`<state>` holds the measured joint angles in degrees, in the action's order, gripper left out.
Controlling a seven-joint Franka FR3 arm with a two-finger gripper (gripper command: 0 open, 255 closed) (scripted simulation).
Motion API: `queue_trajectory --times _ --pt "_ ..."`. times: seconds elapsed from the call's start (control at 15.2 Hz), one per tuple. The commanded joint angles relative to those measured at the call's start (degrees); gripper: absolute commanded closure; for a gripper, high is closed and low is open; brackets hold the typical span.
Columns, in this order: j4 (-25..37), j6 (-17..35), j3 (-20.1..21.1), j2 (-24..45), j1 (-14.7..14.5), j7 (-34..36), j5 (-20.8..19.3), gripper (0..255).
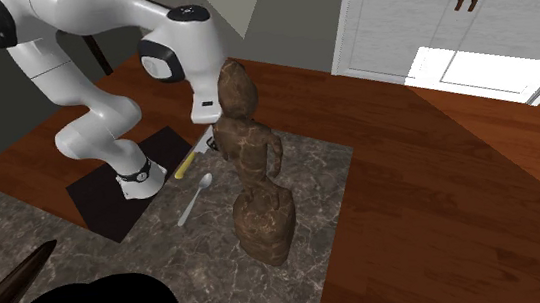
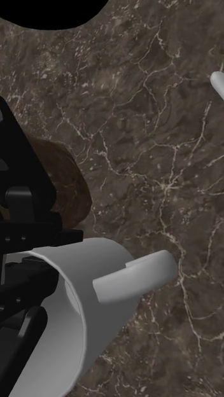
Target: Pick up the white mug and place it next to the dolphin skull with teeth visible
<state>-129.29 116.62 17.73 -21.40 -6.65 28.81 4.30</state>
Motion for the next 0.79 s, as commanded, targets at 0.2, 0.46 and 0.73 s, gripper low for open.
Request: queue_trajectory --times 0.2,0.46,0.73 --pt "3.5 -4.0 -0.3 -0.5 0.1 -0.1 0.0 255" --pt "6.5 -7.0 -0.5 -0.6 0.2 -0.2 -0.1 255" --pt "9.7 -10.1 -0.7 -0.4 0.3 -0.2 -0.3 255"
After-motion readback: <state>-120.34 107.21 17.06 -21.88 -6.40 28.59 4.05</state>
